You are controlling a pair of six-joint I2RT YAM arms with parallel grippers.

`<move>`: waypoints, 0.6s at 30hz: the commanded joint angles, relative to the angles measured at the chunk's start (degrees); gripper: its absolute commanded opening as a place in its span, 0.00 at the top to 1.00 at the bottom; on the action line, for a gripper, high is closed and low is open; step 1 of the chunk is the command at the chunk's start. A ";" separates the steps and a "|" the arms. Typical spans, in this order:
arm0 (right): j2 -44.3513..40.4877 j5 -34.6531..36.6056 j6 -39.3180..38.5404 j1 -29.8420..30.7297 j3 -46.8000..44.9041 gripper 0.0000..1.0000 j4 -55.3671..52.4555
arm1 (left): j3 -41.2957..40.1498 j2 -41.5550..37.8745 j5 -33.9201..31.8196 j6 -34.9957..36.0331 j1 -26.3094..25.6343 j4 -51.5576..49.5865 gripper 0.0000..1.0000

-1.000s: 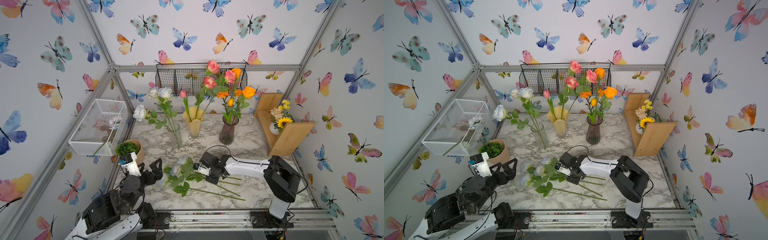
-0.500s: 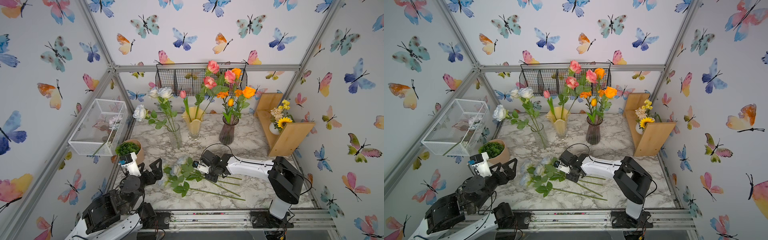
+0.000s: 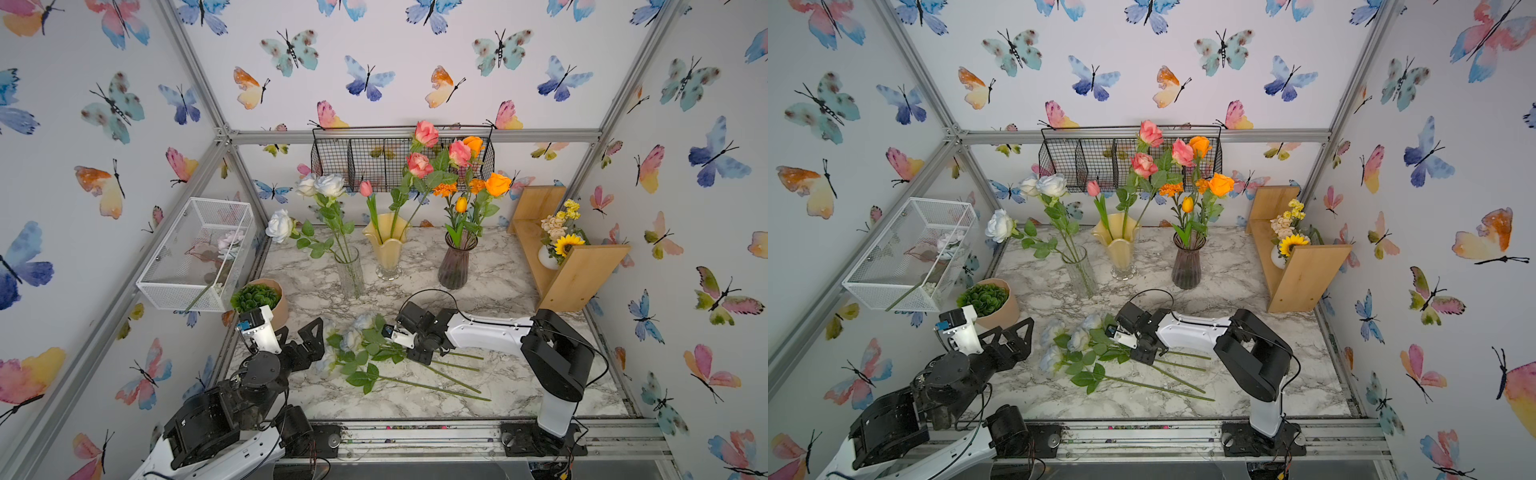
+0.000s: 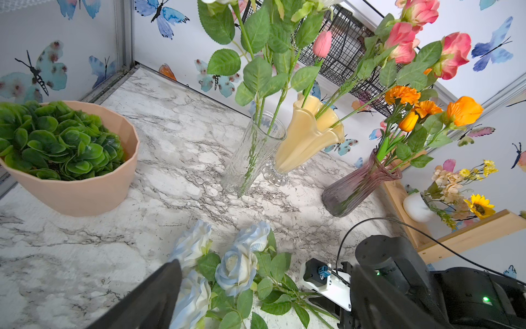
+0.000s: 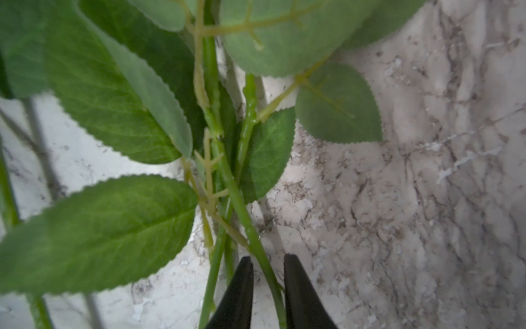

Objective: Arrange the flowers in different vases according to their colors
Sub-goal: Pick up the flower at the center of the board.

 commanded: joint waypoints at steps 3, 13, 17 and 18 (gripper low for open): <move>0.95 0.13 -1.20 -0.03 1.87 0.88 1.06 | 0.16 -0.57 -2.55 -0.26 0.01 -0.43 0.01; -3.35 5.09 -4.98 -0.03 1.70 0.98 3.80 | 0.16 -0.56 -2.61 -0.48 0.05 -0.52 0.01; -6.09 6.93 -6.10 -0.03 1.57 0.98 5.19 | 0.16 -0.61 -2.78 -0.58 0.01 -0.58 0.01; -6.93 7.16 -6.25 -0.03 1.37 0.98 5.67 | 0.14 -0.60 -2.80 -0.55 0.01 -0.59 0.01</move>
